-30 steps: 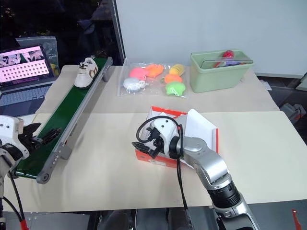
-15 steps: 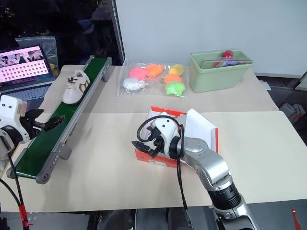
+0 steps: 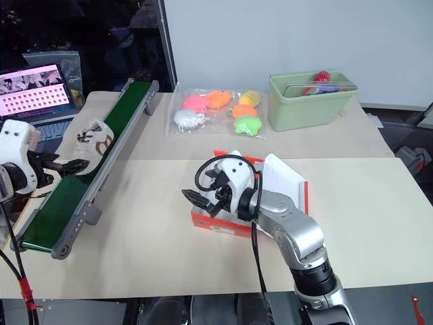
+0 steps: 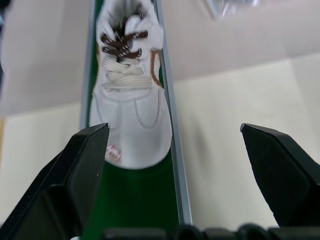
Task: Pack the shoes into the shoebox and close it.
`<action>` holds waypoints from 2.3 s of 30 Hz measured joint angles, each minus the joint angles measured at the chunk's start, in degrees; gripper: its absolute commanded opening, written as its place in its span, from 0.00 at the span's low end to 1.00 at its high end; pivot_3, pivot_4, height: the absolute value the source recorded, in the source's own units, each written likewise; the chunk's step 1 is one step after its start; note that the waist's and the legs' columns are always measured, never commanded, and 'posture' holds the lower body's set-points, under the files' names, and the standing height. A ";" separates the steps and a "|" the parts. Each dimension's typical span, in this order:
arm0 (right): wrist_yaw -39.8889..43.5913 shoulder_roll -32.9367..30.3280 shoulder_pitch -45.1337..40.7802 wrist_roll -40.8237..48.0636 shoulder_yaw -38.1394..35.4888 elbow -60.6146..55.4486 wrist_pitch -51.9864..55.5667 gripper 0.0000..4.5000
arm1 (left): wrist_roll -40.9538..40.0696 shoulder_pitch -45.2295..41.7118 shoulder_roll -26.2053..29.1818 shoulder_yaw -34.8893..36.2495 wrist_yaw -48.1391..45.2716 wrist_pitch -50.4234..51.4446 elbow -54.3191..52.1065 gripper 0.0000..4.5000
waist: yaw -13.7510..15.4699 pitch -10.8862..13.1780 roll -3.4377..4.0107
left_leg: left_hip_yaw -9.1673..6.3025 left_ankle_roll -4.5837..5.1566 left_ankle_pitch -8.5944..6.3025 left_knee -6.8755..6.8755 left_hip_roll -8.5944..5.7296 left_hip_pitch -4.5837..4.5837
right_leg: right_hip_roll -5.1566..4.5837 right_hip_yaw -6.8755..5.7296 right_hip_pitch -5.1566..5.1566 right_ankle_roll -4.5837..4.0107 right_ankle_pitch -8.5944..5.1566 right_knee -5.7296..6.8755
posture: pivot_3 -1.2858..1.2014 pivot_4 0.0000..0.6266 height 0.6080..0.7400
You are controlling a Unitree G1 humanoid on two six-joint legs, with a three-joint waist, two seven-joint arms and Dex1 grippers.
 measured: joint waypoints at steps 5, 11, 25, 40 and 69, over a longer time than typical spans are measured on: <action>-0.76 0.20 0.00 1.04 -0.36 -0.99 1.21 0.99 | 2.85 3.60 0.60 -2.94 0.27 -0.61 2.63 1.00 | 0.02 0.00 0.00 | 0.01 0.00 0.00 0.00 0.01 0.00 | 0.01 0.02 -0.02 0.00 0.00 0.00 | 0.52 0.24 0.92; -1.54 0.20 0.00 1.31 -1.07 -1.23 1.51 1.00 | 4.15 4.40 -0.30 -3.41 0.34 -1.84 2.83 0.89 | 0.68 0.00 0.01 | 0.01 0.00 0.00 0.01 -0.03 0.05 | -0.03 0.01 0.07 0.00 0.00 0.02 | 0.52 0.24 0.92; -2.59 0.21 -1.36 2.52 -2.13 -1.23 1.53 1.00 | 4.13 2.26 -2.09 -3.35 -0.13 -2.27 2.88 0.12 | 1.63 0.00 0.01 | 0.01 0.00 0.01 0.02 -0.06 0.05 | -0.04 0.01 0.07 0.00 0.00 0.03 | 0.52 0.24 0.92; -2.86 0.04 -2.42 2.72 -2.36 0.54 1.52 1.00 | 7.56 -2.15 -12.10 -3.08 10.75 -9.20 1.16 0.12 | 2.02 -0.01 -0.05 | -0.04 -0.02 0.02 0.09 -0.08 -0.12 | -0.06 -0.02 0.01 0.01 0.03 0.00 | 0.52 0.24 0.92; -23.64 18.31 -15.10 21.28 -30.64 20.47 7.25 1.00 | -5.21 -5.50 -43.48 -13.82 20.08 -10.66 -24.71 0.12 | -0.01 -0.01 -0.03 | -0.04 0.00 0.03 0.12 -0.13 -0.35 | -0.09 0.03 -0.10 0.16 0.18 0.01 | 0.52 0.24 0.92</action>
